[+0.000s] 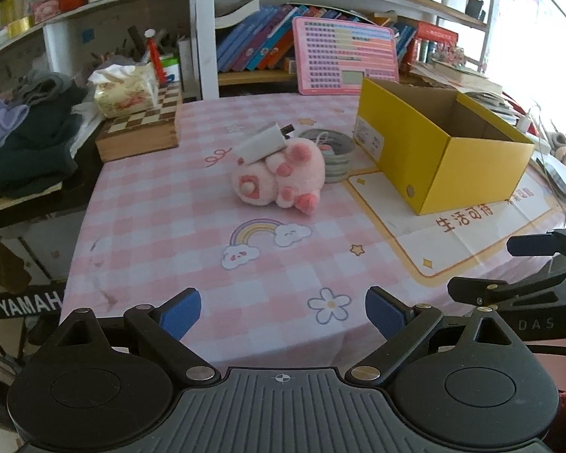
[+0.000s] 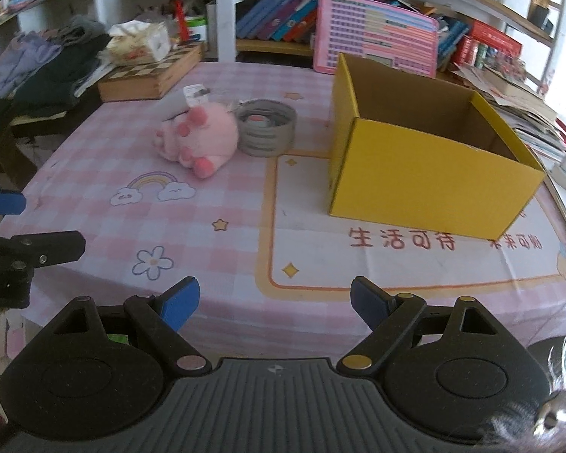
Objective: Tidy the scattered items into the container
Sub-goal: 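Move both grippers toward the pink plush pig and tape roll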
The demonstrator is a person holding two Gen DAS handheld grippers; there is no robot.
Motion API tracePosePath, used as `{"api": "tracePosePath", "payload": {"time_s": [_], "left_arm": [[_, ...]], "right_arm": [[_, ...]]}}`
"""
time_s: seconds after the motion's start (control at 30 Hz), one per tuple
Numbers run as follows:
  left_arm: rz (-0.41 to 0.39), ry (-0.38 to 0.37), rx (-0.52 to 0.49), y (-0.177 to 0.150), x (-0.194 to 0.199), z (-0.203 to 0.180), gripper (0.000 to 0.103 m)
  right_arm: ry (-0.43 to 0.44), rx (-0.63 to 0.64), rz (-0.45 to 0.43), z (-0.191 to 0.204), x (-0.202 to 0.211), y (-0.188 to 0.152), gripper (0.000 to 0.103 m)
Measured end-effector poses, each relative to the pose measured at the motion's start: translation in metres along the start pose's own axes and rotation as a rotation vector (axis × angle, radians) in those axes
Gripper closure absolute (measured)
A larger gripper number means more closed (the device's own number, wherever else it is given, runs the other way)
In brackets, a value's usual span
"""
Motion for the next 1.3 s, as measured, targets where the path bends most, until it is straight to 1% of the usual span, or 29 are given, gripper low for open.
{"api": "tracePosePath", "payload": {"time_s": [0.2,0.3,0.37,0.57,0.73,0.93,1.07,1.3], "left_arm": [[0.027,-0.013,0.013,-0.001,-0.009,0.001,0.007],[0.020,-0.020,0.009,0.002,-0.012,-0.001,0.007],[0.014,-0.022,0.003,0.004,-0.014,-0.002,0.007],[0.007,-0.015,0.019,0.012,-0.021,0.003,0.007],[0.008,-0.008,0.021,0.019,-0.030,0.006,0.007],[-0.036,0.016,0.023,0.043,-0.036,0.014,0.007],[-0.064,0.031,0.052,0.065,-0.042,0.025,0.007],[-0.094,0.037,0.065,0.104,-0.063,0.031,0.007]], "right_arm": [[0.010,0.046,0.003,0.007,-0.006,0.005,0.016],[0.011,0.068,0.001,0.009,-0.008,0.007,0.016],[0.012,0.074,-0.007,0.009,-0.010,0.010,0.019],[0.020,0.083,-0.049,0.009,-0.015,0.025,0.019],[0.029,0.098,-0.043,0.009,-0.025,0.033,0.019],[0.056,0.121,-0.051,0.011,-0.038,0.051,0.019],[0.084,0.146,-0.052,0.014,-0.049,0.063,0.019],[0.134,0.181,-0.045,0.020,-0.069,0.079,0.019]]}}
Point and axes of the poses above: each gripper's, at about its wrist camera, not at the fingertips, and x roughly against the way its jaws point, z to its left, y to its top, the point moved 9 cm from there along -x, roughly the way its jaws point, and after that the axes turned 1 degree about -y, right-handed, at the moved point
